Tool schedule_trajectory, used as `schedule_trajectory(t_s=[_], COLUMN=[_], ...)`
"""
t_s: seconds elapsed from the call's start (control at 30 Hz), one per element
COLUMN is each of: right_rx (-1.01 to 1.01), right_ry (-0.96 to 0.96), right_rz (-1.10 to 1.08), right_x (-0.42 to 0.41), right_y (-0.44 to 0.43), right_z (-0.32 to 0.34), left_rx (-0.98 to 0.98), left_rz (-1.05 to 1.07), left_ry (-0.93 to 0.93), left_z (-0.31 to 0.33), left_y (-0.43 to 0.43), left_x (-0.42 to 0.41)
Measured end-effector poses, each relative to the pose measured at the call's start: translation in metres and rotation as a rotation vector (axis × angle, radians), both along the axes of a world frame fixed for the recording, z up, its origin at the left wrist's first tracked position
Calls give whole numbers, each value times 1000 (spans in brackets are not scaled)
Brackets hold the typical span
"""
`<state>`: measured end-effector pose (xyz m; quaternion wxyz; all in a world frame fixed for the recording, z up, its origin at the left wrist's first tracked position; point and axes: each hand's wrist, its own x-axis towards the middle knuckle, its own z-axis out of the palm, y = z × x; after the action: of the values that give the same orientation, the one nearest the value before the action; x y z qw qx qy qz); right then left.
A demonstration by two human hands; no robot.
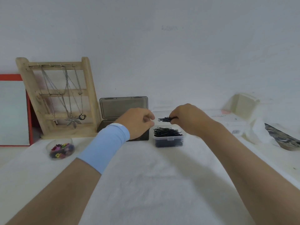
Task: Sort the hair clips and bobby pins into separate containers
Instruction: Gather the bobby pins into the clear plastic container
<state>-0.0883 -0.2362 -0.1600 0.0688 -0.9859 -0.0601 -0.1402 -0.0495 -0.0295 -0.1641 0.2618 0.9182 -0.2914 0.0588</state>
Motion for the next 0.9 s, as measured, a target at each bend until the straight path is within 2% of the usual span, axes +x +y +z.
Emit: schedule_trajectory(t_s=[0.13, 0.3, 0.37, 0.43, 0.5, 0.6, 0.67, 0.8, 0.83, 0.9], right_rx=[10, 234, 283, 337, 347, 364, 548, 1017, 1114, 1228], right_ry=[7, 66, 24, -16, -11, 114, 156, 173, 171, 188], right_rz=[18, 48, 12, -67, -149, -208, -234, -256, -253, -240], right_x=[9, 11, 12, 14, 15, 18, 23, 25, 27, 26], right_y=[-6, -19, -26, -30, -30, -26, -24, -22, -24, -27], right_z=[-21, -18, -15, -15, -20, -28, -35, -38, -39, -39], left_rx=[5, 50, 81, 125, 199, 432, 499, 146, 94, 108], left_rz=[28, -13, -60, -111, -169, -218, -217, -175, -169, -203], left_ry=[-9, -112, -171, -150, -98, -94, -66, -8, -51, -104], left_z=[-6, -29, -37, -40, -42, -48, -50, -37, -34, -31], left_y=[-19, -26, -26, -28, -34, -46, -50, -41, -39, -40], left_x=[13, 18, 18, 15, 10, 4, 3, 5, 6, 6])
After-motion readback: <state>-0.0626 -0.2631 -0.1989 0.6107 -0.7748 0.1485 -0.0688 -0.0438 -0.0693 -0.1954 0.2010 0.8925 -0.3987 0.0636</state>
